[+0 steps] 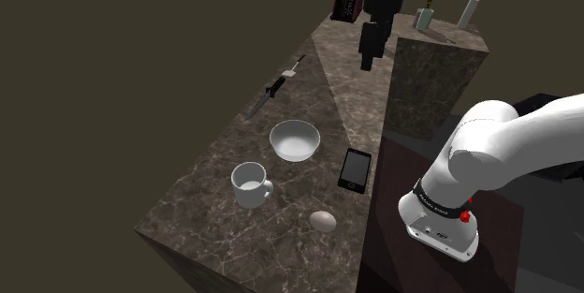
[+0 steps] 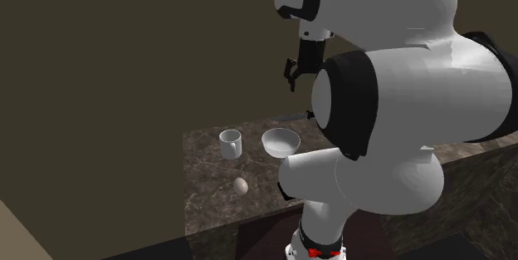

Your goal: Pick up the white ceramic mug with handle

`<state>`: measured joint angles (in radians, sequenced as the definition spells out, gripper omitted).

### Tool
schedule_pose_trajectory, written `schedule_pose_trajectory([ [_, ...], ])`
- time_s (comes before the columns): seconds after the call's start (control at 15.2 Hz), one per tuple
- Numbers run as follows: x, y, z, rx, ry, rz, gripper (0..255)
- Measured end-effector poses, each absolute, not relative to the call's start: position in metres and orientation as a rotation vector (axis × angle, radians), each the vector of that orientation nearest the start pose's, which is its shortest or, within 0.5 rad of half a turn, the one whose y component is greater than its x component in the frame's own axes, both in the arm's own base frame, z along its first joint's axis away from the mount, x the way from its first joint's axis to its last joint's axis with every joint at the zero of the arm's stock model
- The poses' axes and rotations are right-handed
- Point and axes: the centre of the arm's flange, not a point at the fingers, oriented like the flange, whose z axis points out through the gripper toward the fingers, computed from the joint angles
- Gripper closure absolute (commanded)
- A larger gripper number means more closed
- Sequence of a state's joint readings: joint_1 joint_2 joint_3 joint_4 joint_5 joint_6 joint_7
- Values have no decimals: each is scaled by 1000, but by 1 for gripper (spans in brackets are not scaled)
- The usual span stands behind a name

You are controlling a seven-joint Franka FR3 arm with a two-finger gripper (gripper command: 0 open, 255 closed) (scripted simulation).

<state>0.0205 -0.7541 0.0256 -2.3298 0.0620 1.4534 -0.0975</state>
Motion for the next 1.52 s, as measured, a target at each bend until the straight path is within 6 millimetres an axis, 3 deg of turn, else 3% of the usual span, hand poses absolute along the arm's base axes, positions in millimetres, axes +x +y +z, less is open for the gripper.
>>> schedule_pose_trajectory([
  [0.13,304,26,579,-3081,-218,187,0],
  [0.33,320,48,558,-3084,-237,187,0],
  [1.52,411,191,392,-3100,-369,174,0],
])
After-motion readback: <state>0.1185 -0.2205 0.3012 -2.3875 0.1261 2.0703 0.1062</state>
